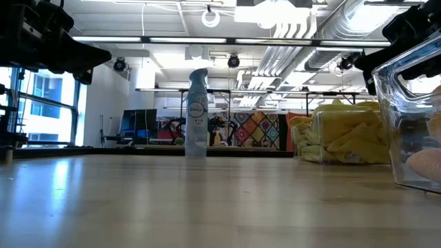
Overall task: Sort microfiber towel by color & place in baskets
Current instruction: Return to Home Position
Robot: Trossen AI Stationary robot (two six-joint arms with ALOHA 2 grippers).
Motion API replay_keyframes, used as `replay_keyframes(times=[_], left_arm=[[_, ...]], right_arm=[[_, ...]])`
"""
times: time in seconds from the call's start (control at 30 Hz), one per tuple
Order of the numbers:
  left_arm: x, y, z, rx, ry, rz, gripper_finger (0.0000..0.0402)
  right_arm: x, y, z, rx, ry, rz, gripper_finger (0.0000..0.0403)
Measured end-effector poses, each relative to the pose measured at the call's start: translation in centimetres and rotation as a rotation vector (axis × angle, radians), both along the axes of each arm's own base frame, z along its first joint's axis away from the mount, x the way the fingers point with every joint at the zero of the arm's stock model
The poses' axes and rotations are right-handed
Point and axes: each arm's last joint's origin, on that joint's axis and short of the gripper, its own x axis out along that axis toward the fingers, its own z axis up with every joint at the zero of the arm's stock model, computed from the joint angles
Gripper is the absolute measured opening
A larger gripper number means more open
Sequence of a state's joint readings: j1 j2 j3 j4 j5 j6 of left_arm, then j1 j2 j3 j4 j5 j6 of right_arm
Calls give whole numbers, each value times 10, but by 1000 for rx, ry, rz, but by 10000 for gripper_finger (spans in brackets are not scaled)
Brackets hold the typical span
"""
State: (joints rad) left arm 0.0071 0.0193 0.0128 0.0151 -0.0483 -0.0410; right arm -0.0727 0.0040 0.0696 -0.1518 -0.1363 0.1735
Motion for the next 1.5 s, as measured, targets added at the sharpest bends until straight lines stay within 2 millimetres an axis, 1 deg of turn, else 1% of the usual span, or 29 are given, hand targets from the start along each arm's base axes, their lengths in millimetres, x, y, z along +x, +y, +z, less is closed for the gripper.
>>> replay_keyframes(times=[0.2,0.47,0.77,1.03,1.27,1.4,1.5], left_arm=[[0,0,0,0,0,0,1],[0,0,0,0,0,0,1],[0,0,0,0,0,0,1],[0,0,0,0,0,0,1],[0,0,0,0,0,0,1],[0,0,0,0,0,0,1],[0,0,0,0,0,0,1]], right_arm=[[0,0,0,-24,-1,5,0],[0,-2,-1,-30,6,-63,0],[0,-2,-1,-32,8,-62,0],[0,-2,-1,-71,8,-57,0],[0,-2,-1,-45,10,-56,0],[-3,-1,-2,10,97,-55,0],[-4,-2,-3,26,106,-68,0]])
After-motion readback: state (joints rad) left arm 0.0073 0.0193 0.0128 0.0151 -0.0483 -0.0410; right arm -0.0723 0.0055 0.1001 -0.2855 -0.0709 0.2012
